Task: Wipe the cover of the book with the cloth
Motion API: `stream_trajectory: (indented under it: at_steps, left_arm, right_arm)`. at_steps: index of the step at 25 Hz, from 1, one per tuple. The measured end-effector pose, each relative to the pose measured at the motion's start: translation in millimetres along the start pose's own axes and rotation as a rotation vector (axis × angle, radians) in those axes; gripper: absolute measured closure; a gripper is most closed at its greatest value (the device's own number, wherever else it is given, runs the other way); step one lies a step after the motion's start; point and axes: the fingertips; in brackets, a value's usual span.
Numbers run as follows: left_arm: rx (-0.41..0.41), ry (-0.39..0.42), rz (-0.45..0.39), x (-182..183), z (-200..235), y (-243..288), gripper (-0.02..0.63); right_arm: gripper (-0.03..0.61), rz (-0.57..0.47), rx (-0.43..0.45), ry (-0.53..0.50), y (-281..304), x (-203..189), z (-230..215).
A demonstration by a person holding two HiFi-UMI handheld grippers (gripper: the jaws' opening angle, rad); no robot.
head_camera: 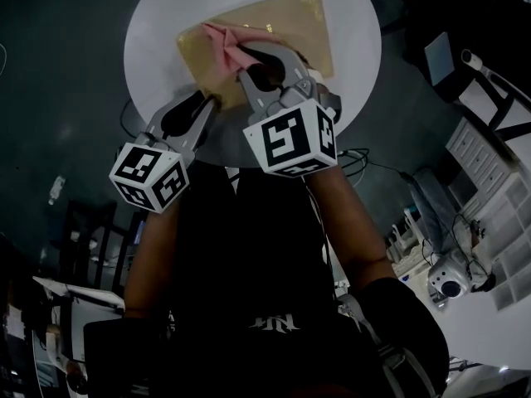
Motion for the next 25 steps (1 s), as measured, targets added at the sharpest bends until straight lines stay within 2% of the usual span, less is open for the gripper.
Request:
stream_trajectory:
  at_steps: [11, 25]
  left_arm:
    - [0.002, 0.004, 0.003, 0.0, -0.8, 2.1, 0.529]
    - [0.003, 0.008, -0.002, -1.1, 0.0, 2.1, 0.529]
  right_arm:
    - [0.565, 0.028, -0.085, 0.081, -17.8, -30.1, -48.2]
    - [0.565, 0.084, -0.208, 0.114, -38.4, -63.5, -103.7]
Point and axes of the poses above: the fingertips, and each gripper's own axes: y forward along the fingers, z to its left, x out of its top, and after that the axes turned 6 degrees about -x, right-handed
